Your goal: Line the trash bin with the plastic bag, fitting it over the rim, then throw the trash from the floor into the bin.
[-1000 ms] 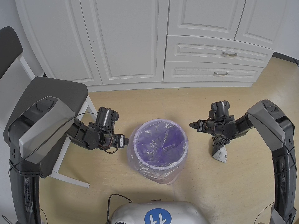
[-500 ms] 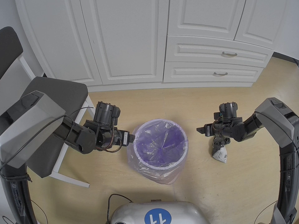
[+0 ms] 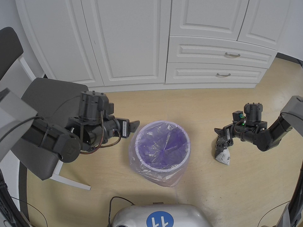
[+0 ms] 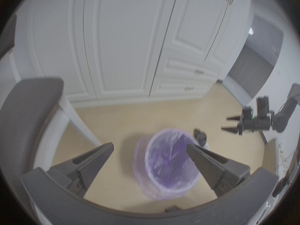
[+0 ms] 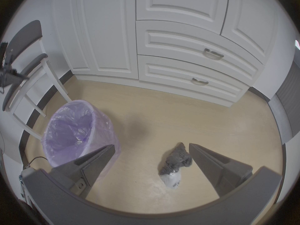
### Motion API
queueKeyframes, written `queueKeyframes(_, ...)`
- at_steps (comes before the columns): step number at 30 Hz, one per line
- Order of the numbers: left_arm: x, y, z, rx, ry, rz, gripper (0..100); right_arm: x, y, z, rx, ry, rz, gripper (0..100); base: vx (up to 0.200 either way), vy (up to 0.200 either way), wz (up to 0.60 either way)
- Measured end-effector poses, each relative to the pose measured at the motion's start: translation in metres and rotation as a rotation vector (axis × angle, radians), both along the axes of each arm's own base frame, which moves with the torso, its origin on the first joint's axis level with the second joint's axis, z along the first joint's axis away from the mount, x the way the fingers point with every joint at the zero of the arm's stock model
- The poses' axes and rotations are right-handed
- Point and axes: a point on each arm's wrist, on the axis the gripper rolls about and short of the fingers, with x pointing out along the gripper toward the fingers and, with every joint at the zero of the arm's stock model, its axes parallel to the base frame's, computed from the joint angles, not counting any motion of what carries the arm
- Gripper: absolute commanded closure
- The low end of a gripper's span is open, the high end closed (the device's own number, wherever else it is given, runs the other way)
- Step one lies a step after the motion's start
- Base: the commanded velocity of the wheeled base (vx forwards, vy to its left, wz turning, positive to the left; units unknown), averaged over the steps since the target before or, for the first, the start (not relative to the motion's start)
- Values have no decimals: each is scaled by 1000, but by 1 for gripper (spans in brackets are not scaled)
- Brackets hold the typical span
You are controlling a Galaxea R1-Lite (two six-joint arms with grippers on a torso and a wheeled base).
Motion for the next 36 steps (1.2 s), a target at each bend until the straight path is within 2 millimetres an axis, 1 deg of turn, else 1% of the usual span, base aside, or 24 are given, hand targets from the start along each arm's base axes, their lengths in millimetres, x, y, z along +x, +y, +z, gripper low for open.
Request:
queueKeyframes(5,-20,9,44,-109,-244,-13,0,-22,-8,20,-8,-23,-10,0,0,0,0)
queueKeyframes(10,-51,26,81,-132,-430,-21,0,-38,-11,39,-7,-59,-16,0,0,0,0)
queueKeyframes(14,-80,45,108,-123,-554,-14,0,-49,-1,53,10,-98,-32,0,0,0,0)
queueKeyframes(17,-103,58,124,-110,-634,-6,0,-60,18,66,57,-136,-47,0,0,0,0)
queueKeyframes(21,-130,74,138,-89,-721,6,0,-80,46,84,139,-185,-21,0,0,0,0)
queueKeyframes(23,-143,81,143,-86,-757,10,0,-91,55,92,163,-204,1,0,0,0,0)
queueKeyframes(25,-153,86,148,-91,-791,13,0,-100,59,98,182,-216,14,0,0,0,0)
queueKeyframes(26,-156,88,150,-95,-807,16,0,-103,61,100,188,-223,20,0,0,0,0)
queueKeyframes(29,-166,93,154,-108,-844,22,0,-109,61,106,199,-239,29,0,-200,0,0)
queueKeyframes(32,-172,96,154,-114,-862,11,0,-110,60,109,202,-247,24,0,-200,0,0)
queueKeyframes(36,-178,97,155,-131,-904,-42,0,-107,54,110,202,-252,6,0,0,0,0)
